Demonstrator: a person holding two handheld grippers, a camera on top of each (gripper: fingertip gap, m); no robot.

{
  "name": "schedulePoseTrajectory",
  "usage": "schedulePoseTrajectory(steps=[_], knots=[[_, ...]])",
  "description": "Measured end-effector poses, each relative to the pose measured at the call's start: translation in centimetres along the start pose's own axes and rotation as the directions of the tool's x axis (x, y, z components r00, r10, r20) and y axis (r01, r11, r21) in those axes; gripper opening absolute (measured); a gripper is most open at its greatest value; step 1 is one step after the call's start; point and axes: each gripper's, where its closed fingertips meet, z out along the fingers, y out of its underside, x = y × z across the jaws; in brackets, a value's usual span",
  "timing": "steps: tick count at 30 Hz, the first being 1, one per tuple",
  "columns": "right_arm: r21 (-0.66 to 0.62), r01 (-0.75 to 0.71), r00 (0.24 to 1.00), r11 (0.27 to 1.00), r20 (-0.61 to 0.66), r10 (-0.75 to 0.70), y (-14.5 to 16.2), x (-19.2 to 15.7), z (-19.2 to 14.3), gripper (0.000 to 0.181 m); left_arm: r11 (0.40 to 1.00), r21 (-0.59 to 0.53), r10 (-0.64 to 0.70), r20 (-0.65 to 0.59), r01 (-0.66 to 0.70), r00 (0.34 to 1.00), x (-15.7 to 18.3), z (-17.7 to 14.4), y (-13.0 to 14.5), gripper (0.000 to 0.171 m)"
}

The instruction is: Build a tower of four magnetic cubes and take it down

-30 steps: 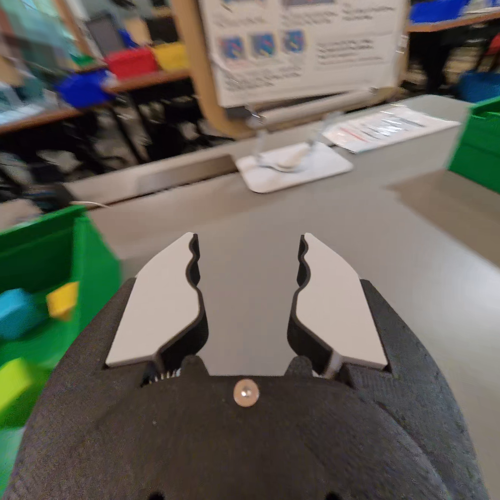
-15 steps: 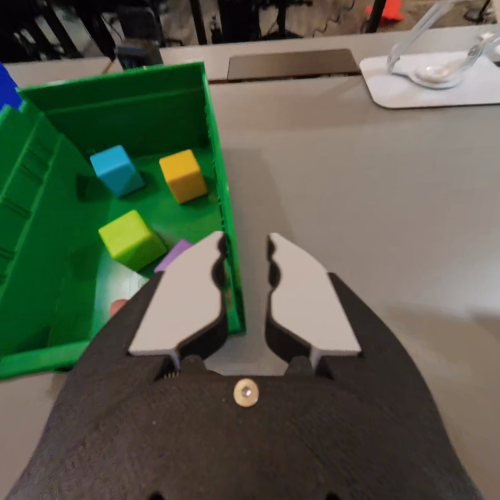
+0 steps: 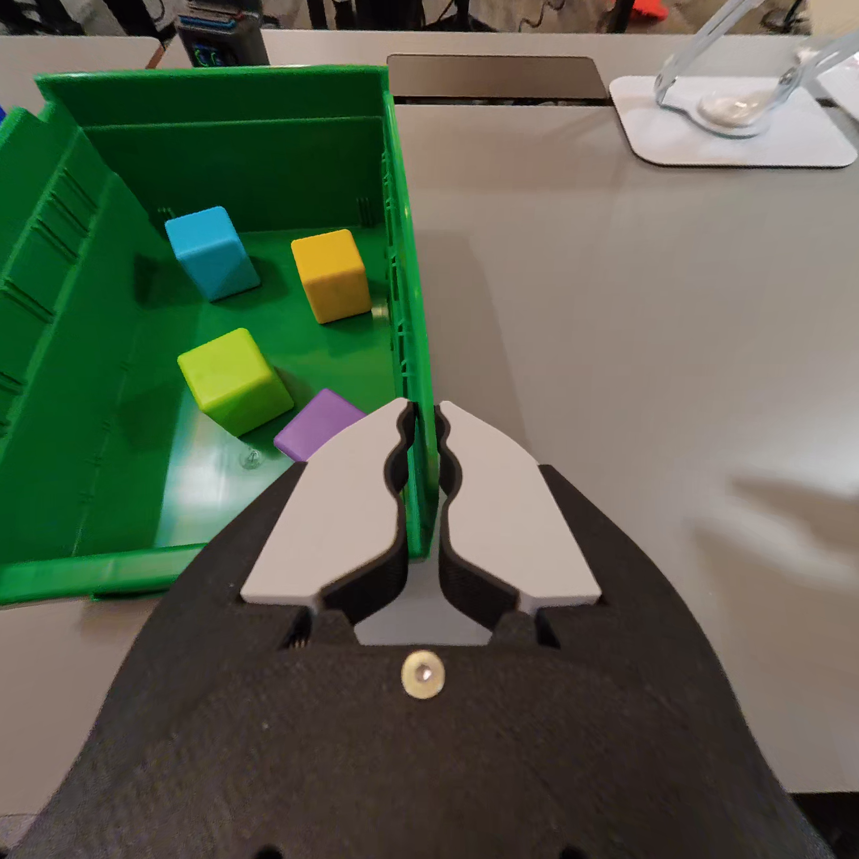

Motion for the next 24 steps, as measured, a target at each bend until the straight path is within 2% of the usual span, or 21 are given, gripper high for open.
schedulePoseTrajectory(steps=[1,3,5,7,9,11,13,14,17,20,21,23,24], knots=[[-0.004,-0.003,1.000,1.000,-0.002,0.003,0.1,0.1,0.1,0.028,1.000,0.014,-0.010,-0.015,0.011,1.000,0.0,-0.2,-0.1,0.009],[-0.014,-0.024,1.000,1.000,0.001,0.024,0.4,0.2,0.3,0.028,0.997,0.068,-0.030,-0.036,0.032,0.999,-0.1,-1.0,-1.0,0.035],[-0.010,-0.047,0.999,0.999,0.010,0.047,0.4,0.1,0.4,0.028,0.988,0.152,-0.028,-0.019,0.030,0.999,-1.3,-2.6,-3.1,0.052],[-0.006,-0.062,0.998,0.998,0.018,0.062,0.5,-0.1,0.5,0.028,0.968,0.248,0.029,-0.018,-0.024,0.999,-2.8,-4.6,-5.6,0.050],[-0.015,-0.071,0.997,0.997,0.025,0.072,0.8,-0.2,0.8,0.028,0.953,0.273,0.166,-0.097,-0.134,0.981,-3.2,-5.5,-6.9,0.049],[-0.026,-0.084,0.996,0.996,0.039,0.085,1.1,-0.5,1.0,0.028,0.949,0.147,0.309,-0.240,-0.280,0.920,-3.3,-4.4,-5.0,0.052],[-0.029,-0.103,0.993,0.994,0.056,0.105,1.2,-0.8,1.1,0.028,0.872,-0.041,0.424,-0.435,-0.487,0.795,-3.8,-3.2,-0.7,0.053],[-0.026,-0.111,0.992,0.993,0.061,0.112,1.2,-1.0,1.1,0.028,0.823,-0.104,0.446,-0.489,-0.558,0.750,-4.5,-2.5,1.0,0.053],[-0.017,-0.110,0.992,0.994,0.053,0.111,1.0,-1.1,0.9,0.028,0.743,-0.211,0.464,-0.521,-0.635,0.716,-6.4,0.1,3.2,0.065],[-0.020,-0.095,0.995,0.995,0.027,0.095,1.1,-1.0,0.7,0.028,0.733,-0.243,0.428,-0.563,-0.636,0.708,-6.2,1.6,3.8,0.065],[-0.023,-0.094,0.995,0.995,0.020,0.094,1.2,-0.9,0.6,0.028,0.728,-0.259,0.414,-0.572,-0.635,0.708,-6.2,2.0,4.1,0.063],[-0.026,-0.098,0.995,0.995,0.006,0.098,1.4,-0.7,0.5,0.028,0.711,-0.281,0.380,-0.619,-0.645,0.687,-5.7,2.2,4.9,0.046],[-0.023,-0.103,0.995,0.994,0.002,0.103,1.4,-0.6,0.4,0.028,0.722,-0.269,0.371,-0.627,-0.637,0.685,-5.4,2.3,4.8,0.044]])
